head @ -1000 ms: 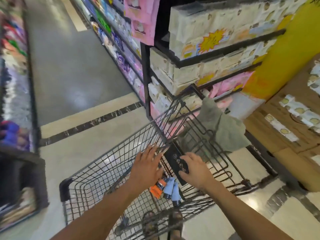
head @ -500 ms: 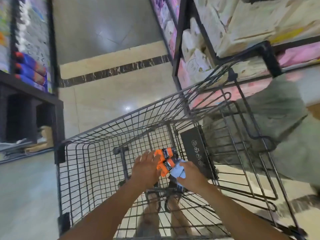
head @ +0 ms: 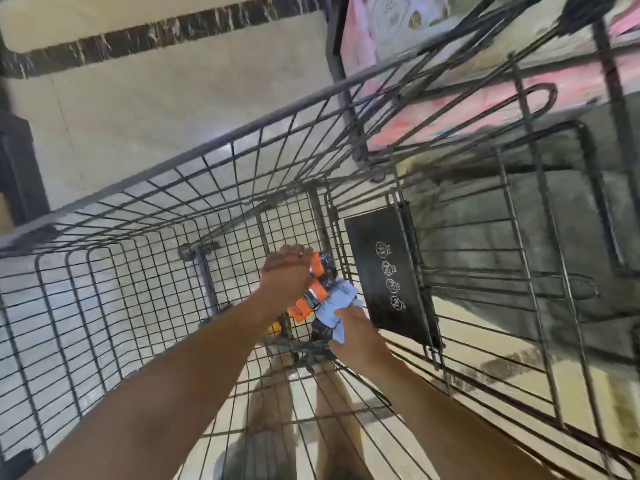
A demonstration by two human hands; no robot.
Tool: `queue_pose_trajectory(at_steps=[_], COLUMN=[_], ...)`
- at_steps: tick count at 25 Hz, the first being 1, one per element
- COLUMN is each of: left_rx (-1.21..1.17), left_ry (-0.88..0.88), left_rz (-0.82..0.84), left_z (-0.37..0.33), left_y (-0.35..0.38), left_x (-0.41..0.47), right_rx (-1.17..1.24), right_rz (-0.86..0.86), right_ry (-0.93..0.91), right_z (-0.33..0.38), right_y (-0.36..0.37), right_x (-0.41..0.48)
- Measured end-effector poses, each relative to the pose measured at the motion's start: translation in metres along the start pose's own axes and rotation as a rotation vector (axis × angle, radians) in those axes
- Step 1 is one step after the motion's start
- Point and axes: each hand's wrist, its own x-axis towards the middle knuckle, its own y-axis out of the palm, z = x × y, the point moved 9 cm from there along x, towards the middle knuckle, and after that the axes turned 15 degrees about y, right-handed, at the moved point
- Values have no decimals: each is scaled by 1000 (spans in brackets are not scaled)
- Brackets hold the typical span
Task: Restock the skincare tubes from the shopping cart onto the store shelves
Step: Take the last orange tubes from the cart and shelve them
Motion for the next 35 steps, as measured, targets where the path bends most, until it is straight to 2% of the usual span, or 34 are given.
queue_pose_trajectory(at_steps=[7, 12, 15, 17, 19, 22, 29, 32, 35], left_rx=[-67, -368, -543, -630, -758, -943, -1118, -1134, -1153], left_ry=[-62, -98, -275, -353, -381, -487, -576, -593, -589], left_rz=[-4, -170, -217, -239, -278, -309, -371, -388, -411], left_z=[15, 33, 53, 65, 74, 84, 84, 85, 74], left_y=[14, 2, -1, 4, 15, 39, 61, 58, 35], left_x=[14, -23, -56, -76, -92, -117, -154, -169, -187], right_rx=[-2, 4, 11, -119, -380, -743, -1071, -992, -669], right_rz=[29, 17, -42, -167, -261, -244, -301, -315, -209], right_ry=[8, -25, -147, -285, -382, -417, -495, -499, -412], right_z=[-3, 13, 39, 64, 85, 94, 104, 114, 121], right_y=[2, -7, -22, -31, -28, -7, 8, -3, -26], right_x=[3, 4, 9, 18, 28, 49, 70, 58, 33])
